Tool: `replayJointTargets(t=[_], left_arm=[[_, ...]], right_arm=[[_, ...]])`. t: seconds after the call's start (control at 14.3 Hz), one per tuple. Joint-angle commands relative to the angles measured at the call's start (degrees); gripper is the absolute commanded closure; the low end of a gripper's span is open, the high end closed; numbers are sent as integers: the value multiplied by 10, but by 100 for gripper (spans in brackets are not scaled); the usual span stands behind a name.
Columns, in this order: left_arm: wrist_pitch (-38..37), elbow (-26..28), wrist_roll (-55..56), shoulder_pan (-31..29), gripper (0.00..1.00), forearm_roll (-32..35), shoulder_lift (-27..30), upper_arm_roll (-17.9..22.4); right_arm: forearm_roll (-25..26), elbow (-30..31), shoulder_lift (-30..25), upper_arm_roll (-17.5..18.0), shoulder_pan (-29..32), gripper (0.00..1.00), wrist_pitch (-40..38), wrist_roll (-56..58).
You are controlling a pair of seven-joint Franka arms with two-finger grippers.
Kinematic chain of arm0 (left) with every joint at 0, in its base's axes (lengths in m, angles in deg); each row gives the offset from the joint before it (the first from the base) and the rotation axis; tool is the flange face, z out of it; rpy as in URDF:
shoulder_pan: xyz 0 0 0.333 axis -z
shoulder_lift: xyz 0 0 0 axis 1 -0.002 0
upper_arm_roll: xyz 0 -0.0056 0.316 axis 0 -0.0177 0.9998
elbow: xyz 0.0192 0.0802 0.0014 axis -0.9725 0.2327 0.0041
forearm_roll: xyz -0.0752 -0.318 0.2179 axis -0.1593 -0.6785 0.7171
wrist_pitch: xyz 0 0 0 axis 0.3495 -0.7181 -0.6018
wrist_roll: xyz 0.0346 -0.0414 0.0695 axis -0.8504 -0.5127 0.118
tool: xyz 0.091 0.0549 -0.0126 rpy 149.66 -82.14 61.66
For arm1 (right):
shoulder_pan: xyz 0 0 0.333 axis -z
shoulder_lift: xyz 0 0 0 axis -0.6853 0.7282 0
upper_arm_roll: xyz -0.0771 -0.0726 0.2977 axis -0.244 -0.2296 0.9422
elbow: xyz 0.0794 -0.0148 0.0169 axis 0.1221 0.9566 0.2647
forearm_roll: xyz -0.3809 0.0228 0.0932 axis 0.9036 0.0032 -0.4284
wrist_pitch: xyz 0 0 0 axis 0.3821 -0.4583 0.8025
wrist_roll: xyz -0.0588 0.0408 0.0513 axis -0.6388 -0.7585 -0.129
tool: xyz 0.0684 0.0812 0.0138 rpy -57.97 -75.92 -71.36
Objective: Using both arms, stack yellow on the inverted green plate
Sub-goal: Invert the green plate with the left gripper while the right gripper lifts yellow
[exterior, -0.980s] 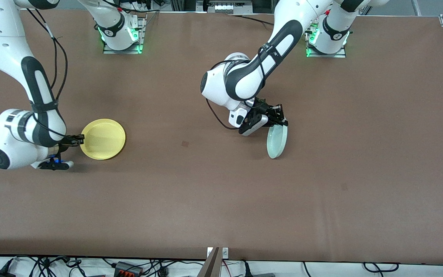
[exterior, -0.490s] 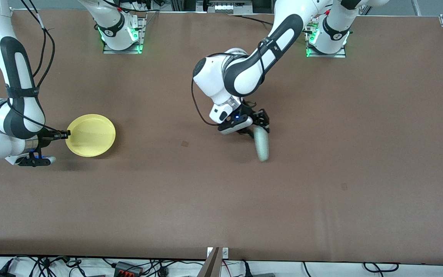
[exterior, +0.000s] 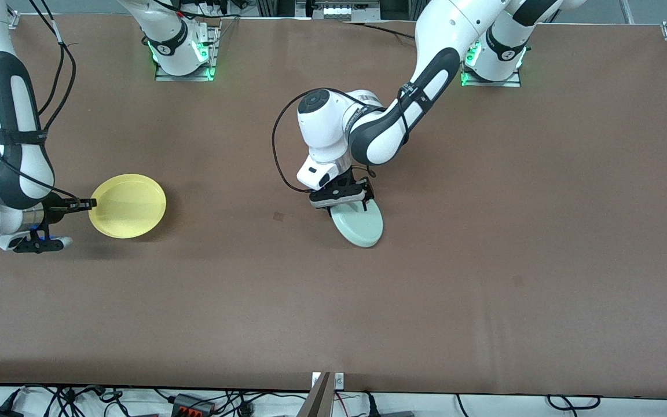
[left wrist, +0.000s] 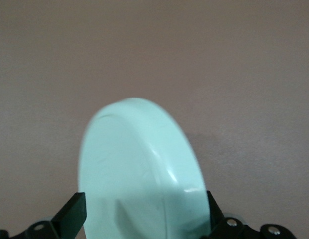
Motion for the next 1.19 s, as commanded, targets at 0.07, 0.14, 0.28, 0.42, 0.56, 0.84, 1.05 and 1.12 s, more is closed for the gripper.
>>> replayJointTargets(t=[0.07,0.14,0.28,0.42,0.56,0.84,1.05,1.12], left_arm=[[69,20,4,-25,0,-14,0,-6],[70,21,4,-30,0,-14,-2,-6],[92,23,4,-44,0,-14,-6,-6],[95,26,-3,-61,0,-14,4,-8],[90,35,-9,-84,0,-16,27,-17],[18,68,-90,-258,0,-16,64,-166],[-90,65,-159,-398,0,-15,64,-296],[-137,62,-190,-435,0,-15,64,-334]], right_arm=[[-4,-5,-7,5,6,100,-31,18],[-4,-5,-6,4,7,100,-30,21],[-4,-6,-9,4,4,100,-31,20],[-4,-7,-17,9,-1,100,-31,22],[-3,-9,-34,31,-9,100,-31,25],[-11,-7,-50,44,-62,100,-42,8],[-84,-6,-37,44,-92,100,-41,-17],[-97,-6,-35,43,-104,100,-33,-33]])
